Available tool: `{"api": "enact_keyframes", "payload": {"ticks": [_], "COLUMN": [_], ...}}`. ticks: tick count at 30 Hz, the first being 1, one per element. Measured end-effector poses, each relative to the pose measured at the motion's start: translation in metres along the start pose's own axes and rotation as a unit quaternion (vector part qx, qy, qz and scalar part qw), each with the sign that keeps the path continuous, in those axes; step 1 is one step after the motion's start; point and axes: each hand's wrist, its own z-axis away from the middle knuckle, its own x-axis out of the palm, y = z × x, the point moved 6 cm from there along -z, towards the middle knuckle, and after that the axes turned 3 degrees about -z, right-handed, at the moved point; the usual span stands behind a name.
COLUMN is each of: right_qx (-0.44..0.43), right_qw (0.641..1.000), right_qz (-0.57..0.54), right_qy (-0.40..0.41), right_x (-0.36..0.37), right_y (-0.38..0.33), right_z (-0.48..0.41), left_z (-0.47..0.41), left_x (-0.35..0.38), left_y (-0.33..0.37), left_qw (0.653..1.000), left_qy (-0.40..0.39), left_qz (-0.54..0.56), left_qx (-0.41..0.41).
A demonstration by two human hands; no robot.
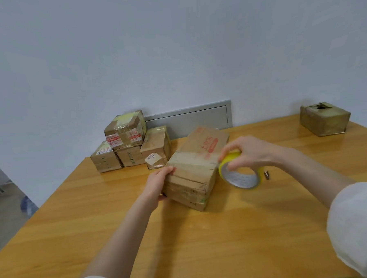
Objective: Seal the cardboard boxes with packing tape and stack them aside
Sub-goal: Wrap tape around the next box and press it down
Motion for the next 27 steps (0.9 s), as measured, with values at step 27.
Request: {"api": "enact_keyframes", "payload": {"ticks": [27], "right_qx": [0.099], "right_qw": [0.995], "right_qz": [0.012], "right_qy": [-0.012], "right_x": [0.051], "right_y": [0.026], "right_z": [0.002], "left_z": [0.006], "left_x": [0.078], "left_y": [0.03], "left_qw": [0.745], "left_qy": [-0.094], "left_qz": [-0.582], "left_qx": [0.312]}}
